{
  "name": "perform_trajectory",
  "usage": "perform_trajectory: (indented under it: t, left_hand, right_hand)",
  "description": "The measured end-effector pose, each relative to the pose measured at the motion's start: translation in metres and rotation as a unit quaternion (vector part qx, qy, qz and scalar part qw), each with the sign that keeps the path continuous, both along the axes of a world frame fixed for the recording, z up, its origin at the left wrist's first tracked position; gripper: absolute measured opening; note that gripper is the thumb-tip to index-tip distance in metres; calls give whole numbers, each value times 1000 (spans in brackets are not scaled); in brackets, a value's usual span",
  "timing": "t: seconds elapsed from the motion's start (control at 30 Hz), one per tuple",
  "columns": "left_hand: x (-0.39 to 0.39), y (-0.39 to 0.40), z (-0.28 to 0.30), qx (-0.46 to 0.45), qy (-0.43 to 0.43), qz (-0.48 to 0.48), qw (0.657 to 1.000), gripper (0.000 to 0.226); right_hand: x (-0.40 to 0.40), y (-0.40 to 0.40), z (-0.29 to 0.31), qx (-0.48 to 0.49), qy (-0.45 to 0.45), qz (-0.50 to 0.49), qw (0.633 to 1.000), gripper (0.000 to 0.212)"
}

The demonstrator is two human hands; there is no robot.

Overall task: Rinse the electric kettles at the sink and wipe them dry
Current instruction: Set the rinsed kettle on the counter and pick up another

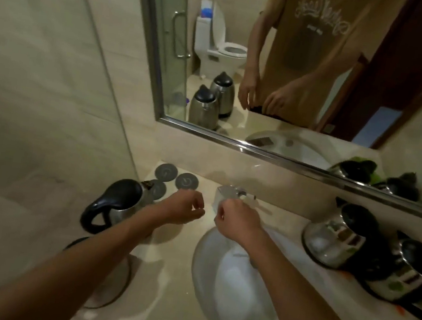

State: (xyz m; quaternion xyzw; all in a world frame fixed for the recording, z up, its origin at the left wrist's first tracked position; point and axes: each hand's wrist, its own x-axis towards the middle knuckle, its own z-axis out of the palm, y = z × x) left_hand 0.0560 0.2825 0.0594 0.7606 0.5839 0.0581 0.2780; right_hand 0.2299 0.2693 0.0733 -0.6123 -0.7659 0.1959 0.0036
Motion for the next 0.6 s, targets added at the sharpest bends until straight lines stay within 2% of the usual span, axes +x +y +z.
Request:
perform_trajectory:
  t: [0.13, 0.23, 0.33, 0.47, 0.6]
  left_hand:
    - [-77, -10, 1, 25, 16, 39, 999, 21]
    - [-132, -21, -5, 54, 73, 107, 990, 36]
    - [-170, -31, -12, 34, 94, 180, 979, 49]
    - [-196, -35, -28, -32, 58, 241, 968, 47]
    - [-198, -30, -40, 1, 15, 235, 972, 37]
  right_hand:
    - [-75, -11, 1, -25, 11, 34, 999, 18]
    - [-127, -20, -4, -65, 63, 36, 995, 19]
    - [-170, -29, -14, -106, 123, 19, 987, 15]
    - [-211, -36, -32, -133, 187, -36, 973, 23]
    - [-227, -34, -44, -150, 209, -74, 964, 16]
